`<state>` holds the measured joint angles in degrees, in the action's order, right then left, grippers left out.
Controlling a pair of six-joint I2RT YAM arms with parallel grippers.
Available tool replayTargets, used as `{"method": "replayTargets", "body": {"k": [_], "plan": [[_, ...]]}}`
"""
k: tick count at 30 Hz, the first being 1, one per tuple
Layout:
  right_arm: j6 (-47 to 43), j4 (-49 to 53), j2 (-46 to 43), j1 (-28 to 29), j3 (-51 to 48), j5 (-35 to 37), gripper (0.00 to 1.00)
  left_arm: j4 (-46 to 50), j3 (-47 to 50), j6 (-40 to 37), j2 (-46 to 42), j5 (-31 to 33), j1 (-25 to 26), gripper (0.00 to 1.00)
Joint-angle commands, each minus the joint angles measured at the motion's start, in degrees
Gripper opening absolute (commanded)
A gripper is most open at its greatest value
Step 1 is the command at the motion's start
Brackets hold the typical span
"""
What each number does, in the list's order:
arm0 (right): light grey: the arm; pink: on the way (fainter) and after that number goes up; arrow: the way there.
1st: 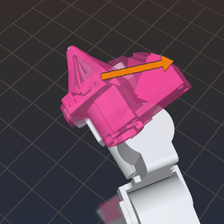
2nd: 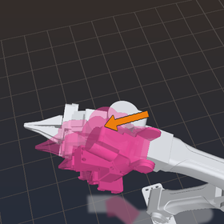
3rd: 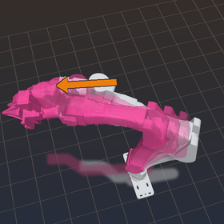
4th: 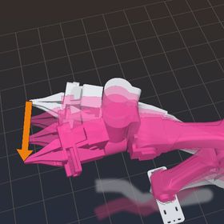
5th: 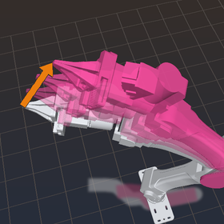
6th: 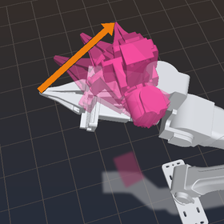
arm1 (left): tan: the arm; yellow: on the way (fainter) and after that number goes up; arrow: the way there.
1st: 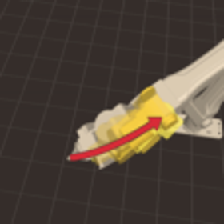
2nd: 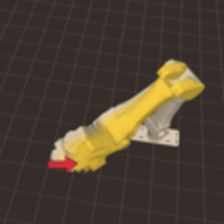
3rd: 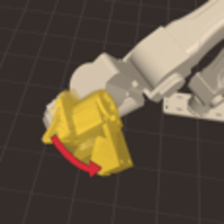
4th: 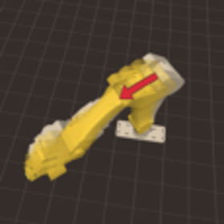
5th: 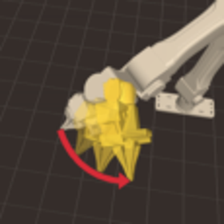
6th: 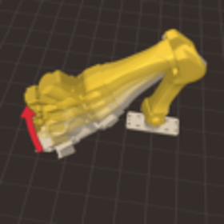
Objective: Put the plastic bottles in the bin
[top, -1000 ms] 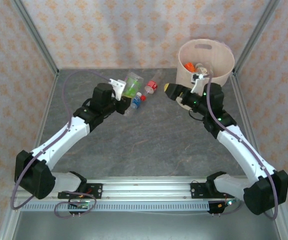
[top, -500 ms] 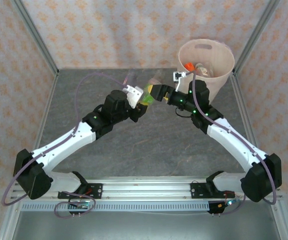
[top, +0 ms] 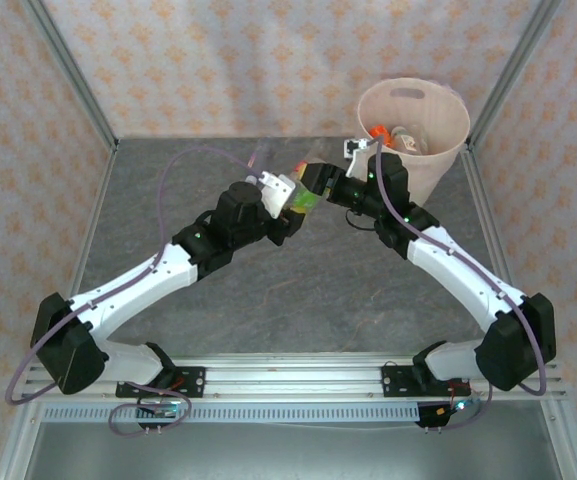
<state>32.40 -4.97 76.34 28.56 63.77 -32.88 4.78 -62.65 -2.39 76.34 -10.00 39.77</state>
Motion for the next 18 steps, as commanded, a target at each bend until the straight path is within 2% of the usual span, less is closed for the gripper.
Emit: {"method": "replayTargets", "body": {"k": [1, 3, 4, 6, 10, 14, 18], "plan": [[-0.9, -1.0, -1.1, -0.1, 0.8, 1.2, 0.53, -1.5, -2.0, -0.1, 0.4, 0.6, 0.2, 0.67], [-1.2, -1.5, -1.6, -0.1, 0.7, 1.5, 0.48, -0.8, -2.0, -0.9, 1.0, -1.3, 0.2, 0.84], [-1.0, -1.7, -1.8, -0.1, 0.6, 1.5, 0.48, -0.8, -1.7, -1.4, 1.1, -2.6, 0.2, 0.88], [-1.0, -2.2, -1.9, -0.1, 0.9, 1.2, 0.47, -1.3, -1.1, -1.8, 1.6, -5.4, 0.2, 0.95], [-2.1, -1.7, -3.0, -0.3, 1.6, 1.7, 0.47, -2.1, 0.0, -2.3, 2.4, -7.8, 0.2, 1.0], [-4.3, 1.1, -4.9, -1.3, 2.9, 2.6, 0.47, -3.1, 2.1, -2.7, 1.6, -2.0, 0.2, 1.0], [-4.7, 4.1, -6.7, -4.2, 4.4, 1.8, 0.47, -2.5, 3.8, -2.0, 0.8, 8.4, -0.3, 1.0]]}}
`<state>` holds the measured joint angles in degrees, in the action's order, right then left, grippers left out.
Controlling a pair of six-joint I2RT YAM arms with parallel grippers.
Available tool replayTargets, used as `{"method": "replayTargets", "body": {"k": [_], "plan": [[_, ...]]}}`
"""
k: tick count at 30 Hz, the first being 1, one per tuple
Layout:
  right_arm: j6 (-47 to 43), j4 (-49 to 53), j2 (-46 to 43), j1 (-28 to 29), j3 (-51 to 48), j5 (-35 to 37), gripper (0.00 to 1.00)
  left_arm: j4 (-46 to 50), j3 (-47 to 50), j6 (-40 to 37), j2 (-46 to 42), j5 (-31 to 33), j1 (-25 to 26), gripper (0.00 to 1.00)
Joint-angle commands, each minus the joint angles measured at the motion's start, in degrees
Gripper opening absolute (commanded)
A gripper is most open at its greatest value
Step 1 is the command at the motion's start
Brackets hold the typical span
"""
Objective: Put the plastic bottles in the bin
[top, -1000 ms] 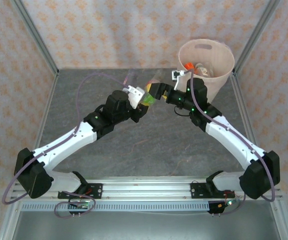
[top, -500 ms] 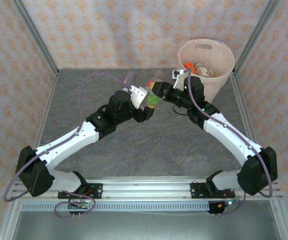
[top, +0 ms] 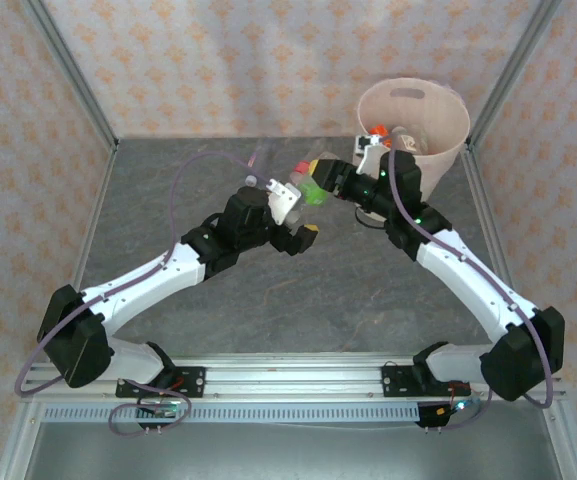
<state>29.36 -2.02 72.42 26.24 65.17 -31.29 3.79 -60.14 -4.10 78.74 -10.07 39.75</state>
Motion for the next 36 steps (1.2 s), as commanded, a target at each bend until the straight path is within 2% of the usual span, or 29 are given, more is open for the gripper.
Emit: {"method": "replayTargets", "body": {"k": [1, 3, 7, 12, 16, 20, 26, 31, 34, 35, 36], "plan": [[-1.5, 1.5, -3.3, -2.9, 3.4, -0.7, 0.47, -1.0, 1.5, 0.7, -1.8, 10.9, -1.0, 1.0], [-2.3, 2.7, -4.1, -4.9, 4.4, -1.5, 0.47, -1.1, 2.4, 3.7, -2.6, 13.9, -2.7, 1.0], [-7.8, 8.5, -4.3, -8.9, 8.3, 1.0, 0.48, -5.2, 7.1, 7.5, -6.8, 14.3, -5.1, 1.0], [-13.0, 11.9, -4.1, -13.9, 13.7, 4.7, 0.48, -7.7, 11.4, 10.3, -12.1, 22.5, -6.0, 1.0], [-22.4, 19.3, -0.3, -15.2, 21.7, 15.8, 0.49, -7.0, 14.0, 13.0, -16.2, 29.0, -7.2, 1.0], [-28.8, 25.2, 5.8, -16.6, 30.6, 27.9, 0.49, -5.6, 16.4, 14.7, -19.8, 32.1, -8.0, 1.0], [-31.0, 28.1, 14.3, -20.9, 40.2, 36.1, 0.49, -4.1, 19.4, 16.1, -24.0, 34.8, -8.7, 1.0], [-34.7, 33.0, 21.4, -22.7, 46.3, 46.6, 0.5, -3.4, 21.1, 16.2, -26.9, 35.9, -9.1, 1.0], [-36.0, 34.1, 24.1, -24.2, 45.7, 46.6, 0.54, -3.6, 22.1, 16.6, -28.0, 36.4, -9.6, 1.0], [-36.5, 34.7, 25.0, -24.3, 45.9, 47.0, 0.58, -3.6, 22.2, 16.7, -28.1, 36.3, -9.8, 1.0], [-36.7, 36.1, 26.0, -24.3, 46.6, 48.6, 0.66, -3.4, 22.3, 16.8, -28.2, 36.3, -9.9, 1.0]]}}
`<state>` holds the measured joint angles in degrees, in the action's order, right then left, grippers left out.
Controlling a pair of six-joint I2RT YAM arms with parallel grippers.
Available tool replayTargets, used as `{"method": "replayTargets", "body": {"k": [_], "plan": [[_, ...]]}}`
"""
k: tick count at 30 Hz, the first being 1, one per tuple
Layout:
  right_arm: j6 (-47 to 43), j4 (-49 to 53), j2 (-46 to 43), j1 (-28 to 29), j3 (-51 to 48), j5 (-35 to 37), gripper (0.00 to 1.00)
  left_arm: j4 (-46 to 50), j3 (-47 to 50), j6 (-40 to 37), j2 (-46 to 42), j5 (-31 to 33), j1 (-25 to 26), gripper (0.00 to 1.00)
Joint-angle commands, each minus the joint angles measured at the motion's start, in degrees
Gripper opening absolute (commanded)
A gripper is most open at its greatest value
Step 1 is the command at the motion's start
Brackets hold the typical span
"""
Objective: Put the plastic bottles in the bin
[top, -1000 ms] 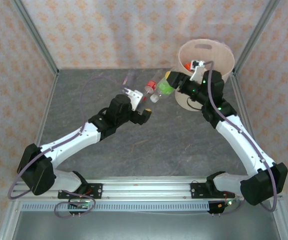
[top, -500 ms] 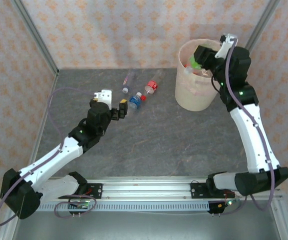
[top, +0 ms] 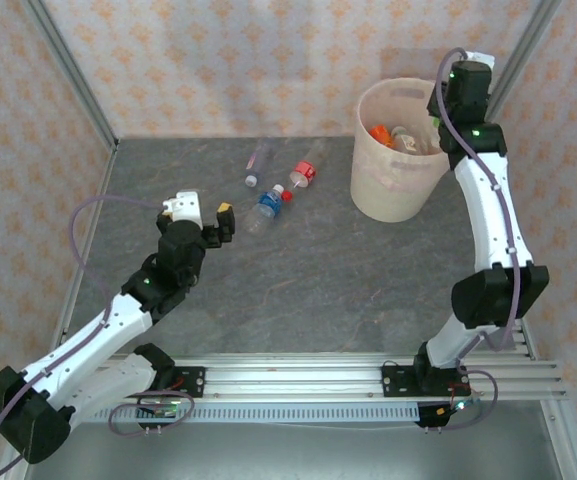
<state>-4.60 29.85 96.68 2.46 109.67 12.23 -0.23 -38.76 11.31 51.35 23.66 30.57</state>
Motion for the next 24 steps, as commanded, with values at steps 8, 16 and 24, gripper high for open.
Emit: {"method": "replayTargets", "body": {"k": [8, 16, 24], "plan": [[-2.0, 11.0, 0.8, -0.5, 5.1, 6.0, 0.97, 0.9, 0.7, 2.3, 0.3, 1.6, -1.4, 1.0], [2.2, 11.2, -4.3, -0.5, 0.5, -4.6, 0.99, 3.5, -2.2, 3.4, 5.0, -0.8, -1.9, 1.0], [9.4, 3.5, -13.7, -0.2, -10.6, -19.2, 0.99, 7.0, -7.9, 5.3, 14.2, -7.4, -2.9, 1.0]]}}
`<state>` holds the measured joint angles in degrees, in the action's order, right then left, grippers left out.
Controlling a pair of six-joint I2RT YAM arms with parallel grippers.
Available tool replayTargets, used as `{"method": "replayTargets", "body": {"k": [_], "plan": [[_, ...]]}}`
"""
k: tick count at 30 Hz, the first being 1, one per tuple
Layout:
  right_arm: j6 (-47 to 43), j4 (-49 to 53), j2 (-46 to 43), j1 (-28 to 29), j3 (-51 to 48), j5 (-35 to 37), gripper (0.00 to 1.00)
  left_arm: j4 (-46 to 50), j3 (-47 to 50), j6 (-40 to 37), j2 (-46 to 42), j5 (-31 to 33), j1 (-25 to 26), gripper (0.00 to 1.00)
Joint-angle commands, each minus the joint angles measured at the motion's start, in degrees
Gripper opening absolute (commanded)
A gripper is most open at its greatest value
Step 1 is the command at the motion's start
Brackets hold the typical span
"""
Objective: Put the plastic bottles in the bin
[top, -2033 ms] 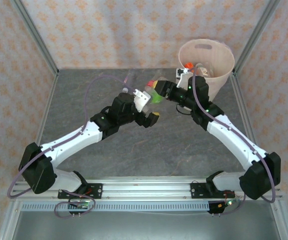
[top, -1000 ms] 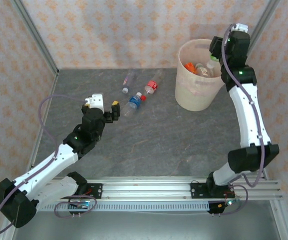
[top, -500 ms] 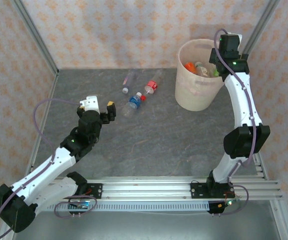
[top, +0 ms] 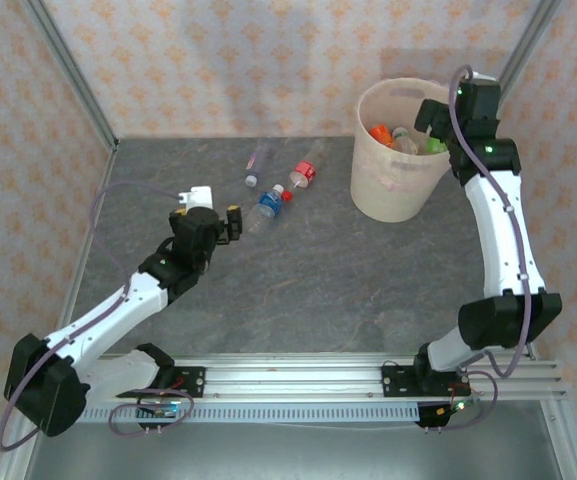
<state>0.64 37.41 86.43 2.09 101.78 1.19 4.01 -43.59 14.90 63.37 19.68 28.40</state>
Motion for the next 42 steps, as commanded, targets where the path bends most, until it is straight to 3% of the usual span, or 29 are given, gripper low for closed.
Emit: {"method": "replayTargets", "body": {"k": [1, 9, 12, 22, 28, 34, 42], "plan": [[5.2, -5.6, -5.0, 0.3, -4.7, -10.4, 0.99, 3.4, -4.1, 1.9, 3.9, -4.6, -0.9, 1.0], [13.5, -21.4, -15.8, 4.8, -21.9, -26.4, 0.99, 9.2, -12.3, 2.1, 16.2, -13.7, -1.3, 1.0], [14.5, -27.0, -18.3, 7.6, -27.7, -28.9, 0.99, 11.5, -15.2, 0.7, 20.1, -16.4, -1.4, 1.0], [20.3, -42.8, -27.3, 16.5, -43.1, -28.9, 0.99, 21.5, -27.5, -2.9, 36.6, -22.1, -2.7, 1.0], [21.3, -42.1, -27.5, 17.3, -45.2, -27.4, 0.99, 24.9, -35.5, -5.6, 45.6, -20.1, -3.4, 1.0], [21.3, -42.0, -27.7, 17.3, -45.6, -27.1, 0.99, 25.9, -40.0, -9.2, 52.5, -24.8, -3.7, 1.0], [20.9, -41.7, -28.0, 17.4, -46.1, -25.1, 0.99, 25.4, -41.7, -8.7, 56.3, -23.2, -3.8, 0.9]]}}
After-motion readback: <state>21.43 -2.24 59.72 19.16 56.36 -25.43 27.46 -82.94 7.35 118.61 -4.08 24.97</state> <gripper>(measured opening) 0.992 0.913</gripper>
